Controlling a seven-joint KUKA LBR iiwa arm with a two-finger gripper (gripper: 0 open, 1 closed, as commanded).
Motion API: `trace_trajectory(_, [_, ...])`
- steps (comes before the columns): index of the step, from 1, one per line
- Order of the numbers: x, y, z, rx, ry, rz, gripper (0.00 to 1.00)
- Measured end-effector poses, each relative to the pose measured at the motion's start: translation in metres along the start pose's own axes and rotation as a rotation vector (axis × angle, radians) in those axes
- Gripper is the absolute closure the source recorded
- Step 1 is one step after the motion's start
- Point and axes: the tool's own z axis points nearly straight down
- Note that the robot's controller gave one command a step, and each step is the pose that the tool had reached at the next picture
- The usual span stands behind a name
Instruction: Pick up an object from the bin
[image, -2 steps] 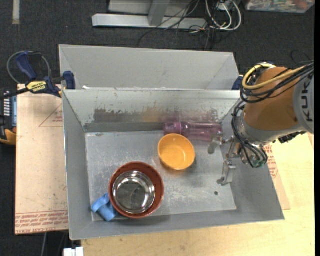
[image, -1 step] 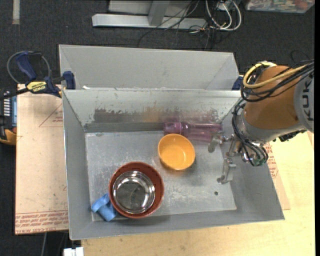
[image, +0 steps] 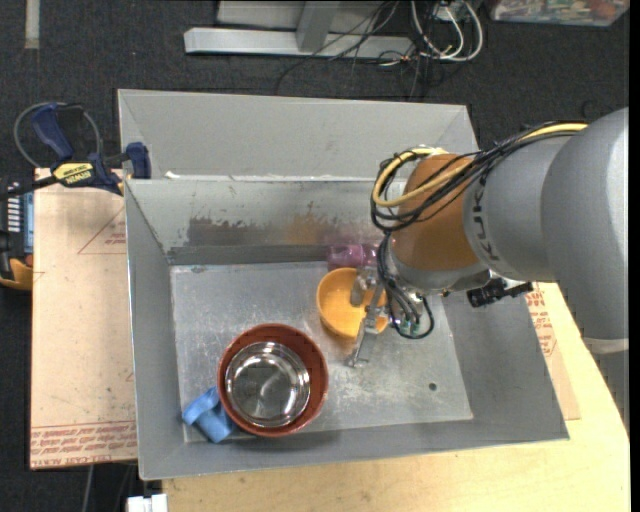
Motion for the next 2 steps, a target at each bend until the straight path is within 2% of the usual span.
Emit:
trace_trajectory(1, [0.009, 0.02, -0.05, 0.003, -0.009, -0.188, 0.0])
trace_trajectory(2, [0.005, 0.026, -0.032, 0.003, -0.001, -0.205, 0.0])
